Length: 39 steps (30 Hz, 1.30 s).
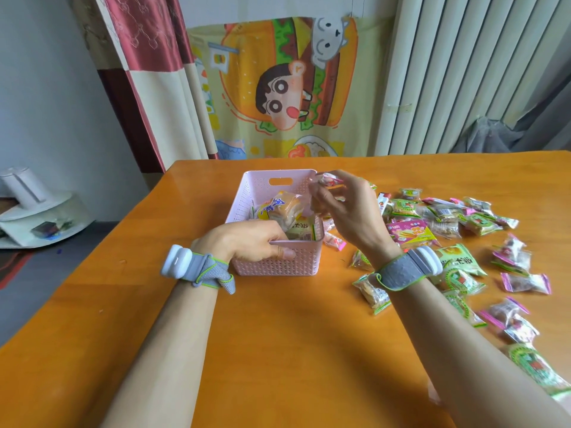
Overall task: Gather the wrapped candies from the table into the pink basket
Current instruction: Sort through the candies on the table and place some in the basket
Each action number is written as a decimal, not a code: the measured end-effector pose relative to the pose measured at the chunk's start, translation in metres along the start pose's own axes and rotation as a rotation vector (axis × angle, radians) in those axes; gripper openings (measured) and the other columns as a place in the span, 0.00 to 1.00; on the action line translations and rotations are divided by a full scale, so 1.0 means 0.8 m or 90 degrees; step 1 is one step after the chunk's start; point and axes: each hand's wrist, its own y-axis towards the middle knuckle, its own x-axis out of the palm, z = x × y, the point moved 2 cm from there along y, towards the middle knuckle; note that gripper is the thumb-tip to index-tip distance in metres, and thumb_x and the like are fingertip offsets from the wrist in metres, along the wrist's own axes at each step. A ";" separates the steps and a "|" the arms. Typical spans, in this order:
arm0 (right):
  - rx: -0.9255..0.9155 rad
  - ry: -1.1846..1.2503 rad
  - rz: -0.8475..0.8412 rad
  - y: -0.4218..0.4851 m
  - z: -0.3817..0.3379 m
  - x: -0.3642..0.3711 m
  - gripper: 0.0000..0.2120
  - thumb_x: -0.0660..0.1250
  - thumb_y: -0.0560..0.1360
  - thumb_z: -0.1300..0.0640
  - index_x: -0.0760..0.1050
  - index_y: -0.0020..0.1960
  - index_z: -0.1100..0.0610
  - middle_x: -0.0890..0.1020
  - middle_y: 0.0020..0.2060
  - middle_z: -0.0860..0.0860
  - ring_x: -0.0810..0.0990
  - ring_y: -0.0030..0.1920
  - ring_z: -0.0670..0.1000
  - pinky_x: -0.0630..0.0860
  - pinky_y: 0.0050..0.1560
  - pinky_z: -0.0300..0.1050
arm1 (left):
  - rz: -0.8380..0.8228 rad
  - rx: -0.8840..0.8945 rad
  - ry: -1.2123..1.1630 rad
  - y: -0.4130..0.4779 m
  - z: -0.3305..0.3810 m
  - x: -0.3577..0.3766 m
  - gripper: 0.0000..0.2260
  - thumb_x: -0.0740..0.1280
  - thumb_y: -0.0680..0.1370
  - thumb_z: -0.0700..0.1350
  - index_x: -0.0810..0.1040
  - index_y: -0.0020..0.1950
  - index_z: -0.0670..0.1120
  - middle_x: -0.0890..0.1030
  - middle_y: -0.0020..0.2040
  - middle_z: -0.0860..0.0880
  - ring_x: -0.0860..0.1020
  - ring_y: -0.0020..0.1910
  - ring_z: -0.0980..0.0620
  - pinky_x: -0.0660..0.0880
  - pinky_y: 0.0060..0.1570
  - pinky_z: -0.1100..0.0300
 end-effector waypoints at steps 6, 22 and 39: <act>-0.055 -0.249 -0.177 -0.006 0.005 0.015 0.18 0.65 0.80 0.48 0.78 0.66 0.54 0.82 0.63 0.50 0.78 0.64 0.52 0.75 0.62 0.52 | 0.009 -0.003 -0.002 0.004 0.001 0.003 0.20 0.65 0.80 0.59 0.73 0.37 0.45 0.72 0.33 0.46 0.70 0.32 0.48 0.66 0.35 0.53; 0.016 -0.437 -0.307 -0.022 0.075 0.005 0.11 0.66 0.75 0.61 0.82 0.55 0.58 0.83 0.52 0.57 0.78 0.57 0.57 0.74 0.59 0.53 | 0.101 0.005 0.037 0.003 -0.007 -0.005 0.21 0.65 0.80 0.59 0.68 0.32 0.48 0.71 0.30 0.50 0.71 0.32 0.48 0.71 0.39 0.50; 0.072 -0.578 -0.351 -0.026 0.093 0.014 0.19 0.55 0.76 0.63 0.68 0.66 0.56 0.66 0.69 0.60 0.69 0.66 0.67 0.70 0.66 0.61 | 0.201 -0.030 0.125 0.013 -0.005 0.005 0.18 0.63 0.78 0.65 0.77 0.43 0.51 0.78 0.35 0.51 0.78 0.43 0.45 0.70 0.38 0.54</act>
